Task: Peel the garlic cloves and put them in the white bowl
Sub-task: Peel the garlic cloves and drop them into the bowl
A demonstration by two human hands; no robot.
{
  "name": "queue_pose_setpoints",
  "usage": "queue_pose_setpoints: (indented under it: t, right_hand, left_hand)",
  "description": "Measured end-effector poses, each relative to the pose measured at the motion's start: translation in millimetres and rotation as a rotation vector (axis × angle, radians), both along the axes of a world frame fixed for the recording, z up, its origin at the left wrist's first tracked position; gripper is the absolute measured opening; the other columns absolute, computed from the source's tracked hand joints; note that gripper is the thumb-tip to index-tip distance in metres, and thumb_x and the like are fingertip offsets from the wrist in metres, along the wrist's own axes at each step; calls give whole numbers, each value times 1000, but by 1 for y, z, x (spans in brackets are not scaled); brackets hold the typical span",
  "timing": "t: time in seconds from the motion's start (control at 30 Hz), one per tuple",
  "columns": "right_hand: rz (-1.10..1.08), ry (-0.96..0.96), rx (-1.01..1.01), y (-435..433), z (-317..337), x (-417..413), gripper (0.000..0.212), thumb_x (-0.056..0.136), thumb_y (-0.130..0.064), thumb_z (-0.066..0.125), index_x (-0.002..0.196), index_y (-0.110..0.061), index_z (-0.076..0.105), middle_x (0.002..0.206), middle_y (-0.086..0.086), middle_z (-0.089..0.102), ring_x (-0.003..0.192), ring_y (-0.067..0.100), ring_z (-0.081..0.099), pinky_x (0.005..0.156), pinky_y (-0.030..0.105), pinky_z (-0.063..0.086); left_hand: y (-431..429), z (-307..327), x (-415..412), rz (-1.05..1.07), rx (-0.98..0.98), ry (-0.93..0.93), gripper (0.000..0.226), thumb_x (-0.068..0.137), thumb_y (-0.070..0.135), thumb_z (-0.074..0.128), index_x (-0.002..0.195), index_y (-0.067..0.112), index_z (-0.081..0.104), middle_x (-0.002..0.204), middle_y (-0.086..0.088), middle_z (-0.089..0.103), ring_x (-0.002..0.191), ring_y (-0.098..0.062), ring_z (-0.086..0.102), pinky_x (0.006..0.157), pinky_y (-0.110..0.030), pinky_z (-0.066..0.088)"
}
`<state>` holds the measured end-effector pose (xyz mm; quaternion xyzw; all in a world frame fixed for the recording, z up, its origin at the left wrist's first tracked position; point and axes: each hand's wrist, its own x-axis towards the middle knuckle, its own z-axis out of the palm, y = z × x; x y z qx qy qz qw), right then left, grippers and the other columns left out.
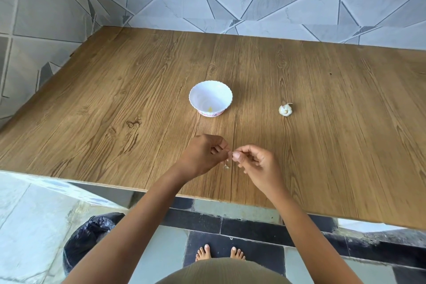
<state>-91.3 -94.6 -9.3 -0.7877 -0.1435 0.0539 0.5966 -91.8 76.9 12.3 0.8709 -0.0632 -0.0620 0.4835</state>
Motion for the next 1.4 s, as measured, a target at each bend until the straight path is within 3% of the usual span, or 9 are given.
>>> queue_pose_setpoints:
  t: [0.13,0.3,0.47,0.63,0.77,0.87,1.07,1.17,1.4]
  right_hand:
    - [24,299,133,-1,8,5,12,91,-8,58,82,-8,65,68,-3,64,58,5,56,52,17,45]
    - [49,595,324,1,12,9,16,94,-6,51,83,-5,63,68,1,60,57,9,53,50,17,43]
    - [7,427,219,2,11,4,11,91,-8,57,92,-5,68,80,1,69,63,5,56,54,17,46]
    - [5,370,143,2,12,4,7,85,-13,66,91,-11,70,86,8,72,62,3,58,53,17,47]
    - [-34,445,184,5,13,7,5,86,-10,65,86,-11,70,77,2,72,57,5,56,50,16,44]
    - [-15,520,256,4,16,8,10,86,-6,63,84,-11,71,77,3,73,54,5,55,47,15,42]
    - [21,531,272,0,18,9,9,85,-7,63,82,-12,71,74,3,73,52,5,55,44,15,39]
    - [26,513,237,0,19,10,11,86,-7,63,80,-11,71,72,2,72,51,6,54,44,16,38]
    - [13,478,203,0,19,11,12,87,-4,61,82,-7,70,70,1,71,49,5,53,42,15,37]
  left_hand:
    - [1,-6,-1,-57,13,-146,4,84,4,67,86,5,70,76,-4,70,69,-15,65,68,-26,54]
    - [-2,-6,-2,-1,-196,-18,10,86,4,66,83,14,67,75,-2,68,65,-14,63,65,-22,50]
    - [0,-7,-4,64,-287,78,4,85,2,66,86,6,67,69,9,66,61,-6,60,61,-17,47]
    - [0,-4,-4,40,-75,-110,8,81,3,71,83,11,69,70,13,65,62,4,59,63,-10,45]
    - [0,-3,-2,-4,21,-239,9,80,-1,70,85,6,69,70,13,66,68,4,62,64,-7,45]
    - [2,-3,-2,-19,-28,-179,7,83,3,69,88,8,69,76,3,71,70,-3,65,66,-11,48]
    - [-1,0,-5,19,-306,83,6,87,1,63,87,7,66,73,2,71,65,-10,65,63,-18,50]
    - [-1,-1,-6,33,-336,124,8,86,0,63,86,7,66,69,5,70,64,-9,64,63,-19,50]
    - [-1,1,-4,73,-402,230,4,87,3,63,89,4,66,80,-11,69,70,-13,63,64,-19,50]
